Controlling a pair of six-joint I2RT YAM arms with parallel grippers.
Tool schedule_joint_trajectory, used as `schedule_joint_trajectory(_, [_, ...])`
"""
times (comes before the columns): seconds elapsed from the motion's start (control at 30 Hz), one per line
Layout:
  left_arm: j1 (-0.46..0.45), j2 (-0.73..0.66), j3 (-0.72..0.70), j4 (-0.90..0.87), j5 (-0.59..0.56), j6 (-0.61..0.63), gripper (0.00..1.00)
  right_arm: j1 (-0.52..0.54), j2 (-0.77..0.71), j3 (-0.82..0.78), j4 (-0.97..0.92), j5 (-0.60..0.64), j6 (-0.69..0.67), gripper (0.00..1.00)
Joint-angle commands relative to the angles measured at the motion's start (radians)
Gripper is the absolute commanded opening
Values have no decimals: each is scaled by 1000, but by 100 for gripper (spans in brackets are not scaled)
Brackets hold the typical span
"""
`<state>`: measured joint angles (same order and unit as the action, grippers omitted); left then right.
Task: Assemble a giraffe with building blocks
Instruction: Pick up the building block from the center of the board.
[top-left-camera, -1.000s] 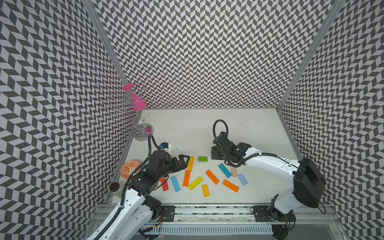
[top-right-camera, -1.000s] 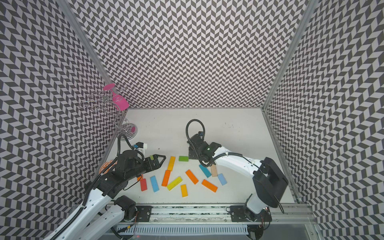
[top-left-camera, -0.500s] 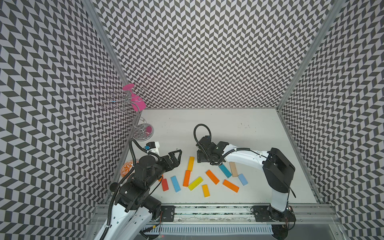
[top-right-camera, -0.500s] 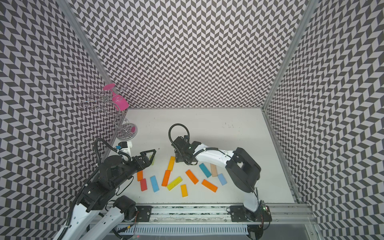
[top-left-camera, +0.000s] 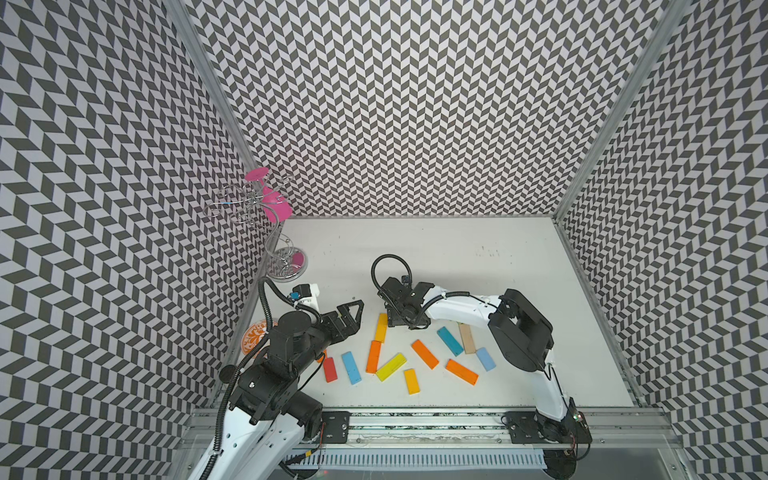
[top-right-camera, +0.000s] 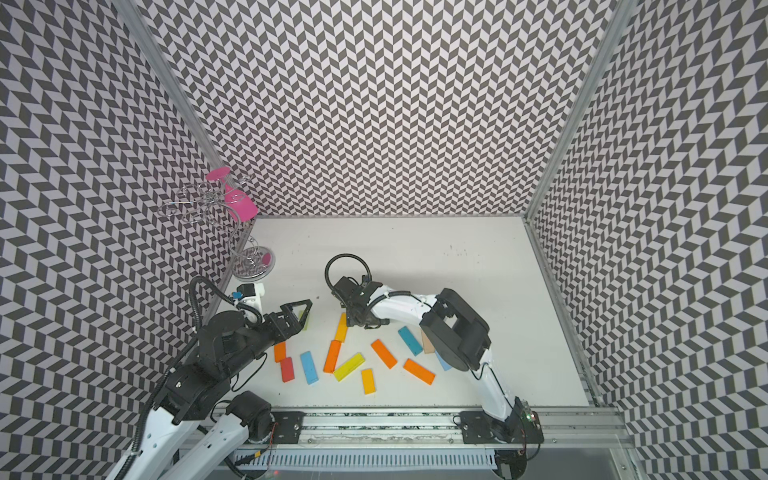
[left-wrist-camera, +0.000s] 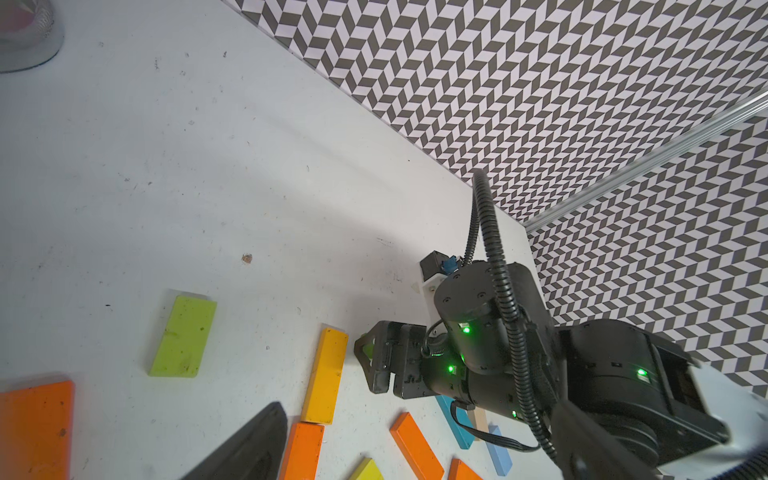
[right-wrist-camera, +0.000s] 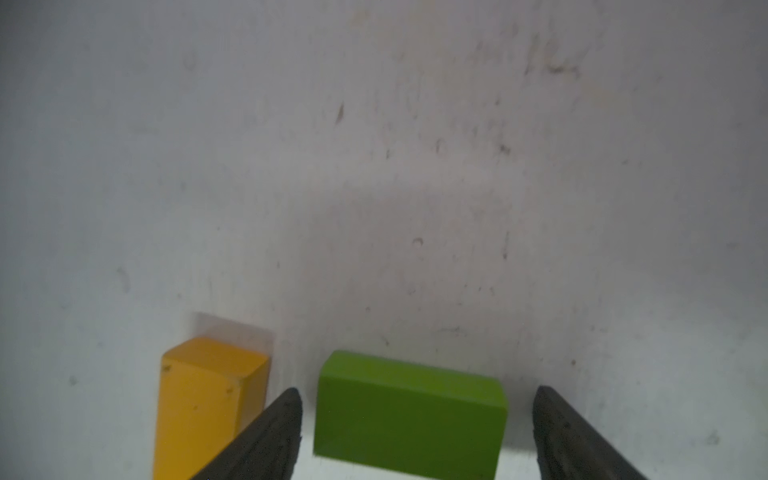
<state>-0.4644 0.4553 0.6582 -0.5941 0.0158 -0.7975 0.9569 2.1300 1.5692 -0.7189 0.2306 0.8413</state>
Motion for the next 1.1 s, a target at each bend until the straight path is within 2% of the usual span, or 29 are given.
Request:
schedule_joint_trajectory(0.0, [-2,-16,7,-10,-27,17,100,5,35,37,-43,44,36,82])
schedule_joint_trajectory(0.23, [-2,-29,6,-12,-40,27,100,11,73,78,-96,61,45,70])
schedule_joint_trajectory(0.4, [-2,-27,11,-9,-51,39,100,18,70,86,-114,55,48,57])
schedule_joint_trajectory(0.67, [-2,8,14,33,-35,63,100,0,-12,142,-208,142,55,52])
schedule_joint_trajectory(0.87, [-3,141,-22,198,76,95,100,-170,-138,155,-177,170,-89,51])
schedule_joint_trajectory(0.97, [-14,217,-61,330,150,83,99,-281,-127,175,-127,147,-199,52])
schedule_joint_trajectory(1.07, [-47,320,-52,398,155,83,98,-375,-69,238,-94,115,-279,52])
